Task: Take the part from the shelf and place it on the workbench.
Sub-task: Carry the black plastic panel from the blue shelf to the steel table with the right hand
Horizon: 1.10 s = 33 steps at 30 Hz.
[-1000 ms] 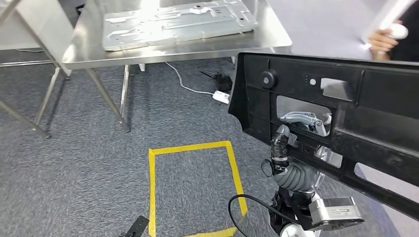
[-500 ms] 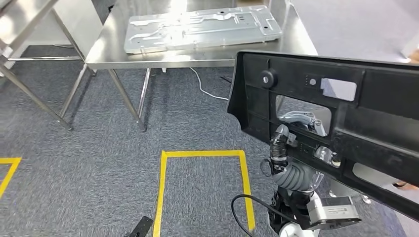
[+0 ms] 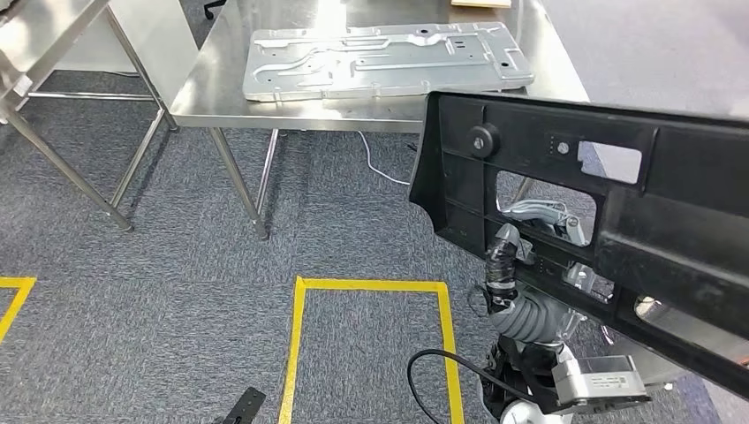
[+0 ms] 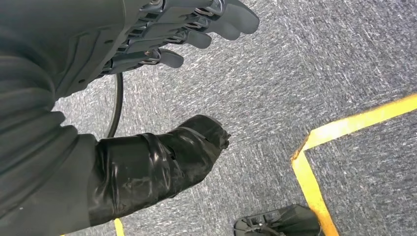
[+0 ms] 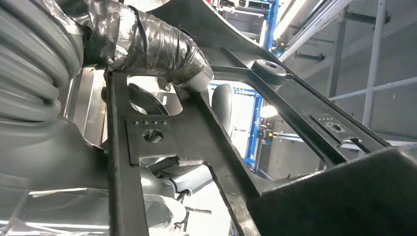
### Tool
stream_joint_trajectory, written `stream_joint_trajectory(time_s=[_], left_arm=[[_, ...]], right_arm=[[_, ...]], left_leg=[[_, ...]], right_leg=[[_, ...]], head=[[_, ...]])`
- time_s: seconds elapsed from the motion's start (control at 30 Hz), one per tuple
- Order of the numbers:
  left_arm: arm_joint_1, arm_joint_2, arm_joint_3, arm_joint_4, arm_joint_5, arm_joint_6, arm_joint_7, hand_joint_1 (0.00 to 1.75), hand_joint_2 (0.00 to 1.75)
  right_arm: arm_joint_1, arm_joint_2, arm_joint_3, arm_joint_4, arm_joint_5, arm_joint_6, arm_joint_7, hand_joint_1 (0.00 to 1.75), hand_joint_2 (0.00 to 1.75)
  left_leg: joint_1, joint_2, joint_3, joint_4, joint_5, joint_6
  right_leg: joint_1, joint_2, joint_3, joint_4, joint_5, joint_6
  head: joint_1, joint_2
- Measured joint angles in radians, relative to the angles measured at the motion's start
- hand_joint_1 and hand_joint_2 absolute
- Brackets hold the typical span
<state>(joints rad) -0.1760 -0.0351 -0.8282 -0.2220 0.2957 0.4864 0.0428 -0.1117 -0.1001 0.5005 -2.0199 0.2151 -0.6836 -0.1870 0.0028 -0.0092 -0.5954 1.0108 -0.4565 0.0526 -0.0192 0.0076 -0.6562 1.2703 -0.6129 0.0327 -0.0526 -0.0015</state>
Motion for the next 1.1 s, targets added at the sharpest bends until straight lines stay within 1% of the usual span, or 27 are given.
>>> stream_joint_trajectory(time_s=[0.03,0.07,0.1,0.13,0.17,0.2,0.23,0.27,0.33,0.37,0.4,0.5,0.53,0.57,0.6,0.63,0.67,0.7,0.73,0.77,0.83,0.87,0.93,0.97,1.03,1.07,1.1], left_arm=[[0.001,0.000,0.000,0.000,0.000,0.000,0.000,0.00,1.75],[0.003,0.000,0.000,0.000,0.000,-0.001,0.000,0.00,1.75],[0.004,0.000,0.000,0.000,0.000,-0.001,0.000,0.00,1.75],[0.004,0.000,0.000,0.000,0.000,-0.001,0.000,0.00,1.75],[0.004,0.000,0.000,0.000,0.000,-0.002,0.000,0.00,1.75],[0.003,0.000,0.000,0.000,0.000,-0.003,0.000,0.00,1.75],[0.002,0.000,0.000,0.000,0.000,-0.004,0.000,0.00,1.75],[0.002,0.000,0.000,0.000,-0.001,-0.005,0.000,0.00,1.75],[0.001,0.000,0.000,0.000,-0.001,-0.006,0.001,0.00,1.75],[0.001,0.001,0.000,0.000,-0.001,-0.007,0.001,0.00,1.75],[0.000,0.001,0.000,0.000,-0.001,-0.007,0.000,0.00,1.75],[0.001,0.001,0.000,0.000,-0.002,-0.008,0.000,0.00,1.75],[0.002,0.001,0.000,0.000,-0.002,-0.009,0.000,0.00,1.75],[0.005,0.001,0.000,0.000,-0.001,-0.009,0.001,0.00,1.75],[0.006,0.002,0.000,0.000,-0.001,-0.010,0.001,0.00,1.75],[0.008,0.002,0.000,0.000,-0.001,-0.010,0.001,0.00,1.75],[0.009,0.003,0.000,0.000,-0.001,-0.010,0.001,0.00,1.75],[0.008,0.004,0.000,0.000,-0.001,-0.011,0.001,0.00,1.75],[0.008,0.006,0.000,0.000,0.000,-0.011,0.000,0.00,1.75],[0.007,0.006,0.000,0.000,0.000,-0.011,0.000,0.00,1.75],[0.008,0.007,0.000,0.000,0.000,-0.012,-0.001,0.00,1.75],[0.009,0.007,0.000,0.000,0.001,-0.012,-0.001,0.00,1.75],[0.011,0.007,0.000,0.000,0.002,-0.012,-0.002,0.00,1.75],[0.010,0.008,0.000,0.000,0.002,-0.012,-0.002,0.00,1.75],[0.010,0.009,0.000,0.000,0.003,-0.012,-0.002,0.00,1.75],[0.010,0.010,0.000,0.000,0.003,-0.012,-0.002,0.00,1.75],[0.012,0.010,0.000,0.000,0.004,-0.012,-0.002,0.00,1.75]], right_arm=[[0.001,0.000,0.000,0.000,-0.001,0.000,0.001,1.75,1.75],[0.001,0.000,0.000,0.000,-0.003,0.000,0.002,1.75,1.75],[0.001,0.000,0.000,0.000,-0.003,0.000,0.003,1.75,1.75],[0.001,0.000,0.000,0.000,-0.004,0.000,0.004,1.75,1.75],[0.000,0.000,0.000,0.000,-0.004,0.000,0.004,1.75,1.75],[0.000,0.000,0.000,0.000,-0.004,0.000,0.004,1.75,1.75],[-0.001,0.000,0.000,-0.001,-0.003,0.001,0.004,1.75,1.75],[-0.002,0.000,0.000,-0.001,-0.003,0.001,0.004,1.75,1.75],[-0.002,0.000,0.000,-0.002,-0.003,0.001,0.004,1.75,1.75],[-0.003,0.000,0.000,-0.002,-0.003,0.001,0.004,1.75,1.75],[-0.004,0.000,0.000,-0.003,-0.003,0.001,0.004,1.75,1.75],[-0.006,0.000,0.000,-0.003,-0.003,0.001,0.004,1.75,1.75],[-0.006,0.000,0.000,-0.003,-0.003,0.001,0.004,1.75,1.75],[-0.005,0.000,0.000,-0.003,-0.004,0.001,0.004,1.75,1.75],[-0.005,0.000,0.000,-0.003,-0.004,0.001,0.004,1.75,1.75],[-0.005,0.000,0.000,-0.003,-0.004,0.001,0.005,1.75,1.75],[-0.005,0.000,0.000,-0.003,-0.005,0.002,0.005,1.75,1.75],[-0.005,0.000,0.000,-0.003,-0.005,0.002,0.005,1.75,1.75],[-0.005,0.000,0.000,-0.003,-0.006,0.002,0.005,1.75,1.75],[-0.005,0.000,0.000,-0.003,-0.007,0.001,0.005,1.75,1.75],[-0.005,0.000,0.000,-0.003,-0.010,0.001,0.005,1.75,1.75],[-0.005,0.000,0.000,-0.003,-0.012,0.001,0.005,1.75,1.75],[-0.006,0.000,0.000,-0.003,-0.016,0.001,0.005,1.75,1.75],[-0.006,0.000,0.000,-0.004,-0.017,0.001,0.005,1.75,1.75],[-0.004,0.000,0.000,-0.003,-0.020,0.001,0.004,1.75,1.75],[-0.003,-0.001,0.000,-0.002,-0.020,0.001,0.004,1.75,1.75],[-0.001,-0.001,0.000,-0.002,-0.020,0.001,0.004,1.75,1.75]], left_leg=[[-0.002,-0.001,0.008,0.001,-0.008,0.001],[-0.003,-0.002,0.018,0.001,-0.016,0.002],[-0.004,-0.004,0.030,0.002,-0.024,0.001],[-0.004,-0.006,0.042,0.003,-0.034,-0.001],[-0.006,-0.008,0.051,0.005,-0.044,-0.004],[-0.007,-0.010,0.057,0.007,-0.052,-0.009],[-0.007,-0.011,0.059,0.008,-0.057,-0.015],[-0.007,-0.011,0.061,0.007,-0.060,-0.021],[-0.005,-0.010,0.065,0.004,-0.067,-0.032],[-0.004,-0.008,0.062,0.017,-0.075,-0.038],[-0.003,-0.007,0.048,0.049,-0.088,-0.044],[0.003,-0.003,-0.054,0.222,-0.142,-0.057],[0.005,-0.003,-0.086,0.267,-0.150,-0.060],[0.006,-0.003,-0.107,0.285,-0.141,-0.061],[0.007,-0.002,-0.118,0.279,-0.118,-0.062],[0.007,-0.002,-0.117,0.244,-0.079,-0.061],[0.008,-0.001,-0.101,0.181,-0.026,-0.059],[0.006,0.000,-0.078,0.117,0.011,-0.057],[0.003,0.000,-0.056,0.060,0.034,-0.053],[0.000,0.001,-0.042,0.028,0.040,-0.048],[-0.004,0.001,-0.033,0.012,0.028,-0.038],[-0.002,0.001,-0.029,0.008,0.026,-0.032],[0.002,0.001,-0.016,-0.003,0.023,-0.020],[0.003,0.001,-0.009,-0.007,0.020,-0.014],[0.000,0.002,0.001,-0.008,0.010,-0.006],[-0.002,0.002,0.007,-0.007,0.004,-0.004],[-0.002,0.001,0.015,-0.006,-0.003,-0.004]], right_leg=[[0.000,0.000,-0.033,0.033,0.007,-0.001],[0.000,0.000,-0.045,0.026,0.035,-0.002],[0.001,0.000,-0.038,-0.019,0.080,-0.005],[0.001,0.000,-0.019,-0.087,0.129,-0.009],[0.004,0.000,0.004,-0.151,0.164,-0.012],[0.006,0.000,0.023,-0.197,0.181,-0.016],[0.009,0.001,0.034,-0.221,0.184,-0.019],[0.013,0.002,0.039,-0.226,0.176,-0.022],[0.011,0.004,0.048,-0.238,0.173,-0.031],[0.008,0.003,0.056,-0.245,0.171,-0.037],[0.005,0.002,0.065,-0.252,0.169,-0.042],[0.004,-0.004,0.083,-0.257,0.158,-0.050],[0.004,-0.004,0.087,-0.257,0.154,-0.051],[0.004,-0.003,0.092,-0.257,0.149,-0.050],[0.004,-0.002,0.099,-0.257,0.143,-0.050],[0.003,-0.001,0.110,-0.257,0.136,-0.048],[0.003,0.000,0.122,-0.257,0.128,-0.046],[0.004,0.001,0.130,-0.257,0.120,-0.042],[0.005,0.001,0.135,-0.257,0.112,-0.036],[0.006,0.002,0.138,-0.258,0.107,-0.031],[0.007,0.002,0.139,-0.263,0.100,-0.020],[0.006,0.001,0.143,-0.266,0.097,-0.015],[0.007,-0.001,0.132,-0.230,0.074,-0.008],[0.007,-0.002,0.108,-0.179,0.052,-0.006],[0.007,-0.002,0.025,-0.041,0.006,-0.006],[0.007,-0.002,-0.014,0.010,0.001,-0.007],[0.007,-0.003,-0.037,0.027,0.016,-0.007]], head=[[0.001,0.000],[0.001,0.000],[0.001,0.000],[0.001,0.000],[0.001,0.000],[0.000,0.000],[-0.001,0.000],[-0.002,0.000],[-0.003,0.000],[-0.004,0.000],[-0.006,0.000],[-0.009,0.000],[-0.009,0.000],[-0.009,0.000],[-0.009,0.000],[-0.009,0.000],[-0.009,0.000],[-0.009,0.000],[-0.009,0.000],[-0.009,0.000],[-0.008,0.000],[-0.007,0.000],[-0.004,0.000],[-0.003,0.000],[0.000,0.000],[0.000,0.000],[0.000,0.000]])
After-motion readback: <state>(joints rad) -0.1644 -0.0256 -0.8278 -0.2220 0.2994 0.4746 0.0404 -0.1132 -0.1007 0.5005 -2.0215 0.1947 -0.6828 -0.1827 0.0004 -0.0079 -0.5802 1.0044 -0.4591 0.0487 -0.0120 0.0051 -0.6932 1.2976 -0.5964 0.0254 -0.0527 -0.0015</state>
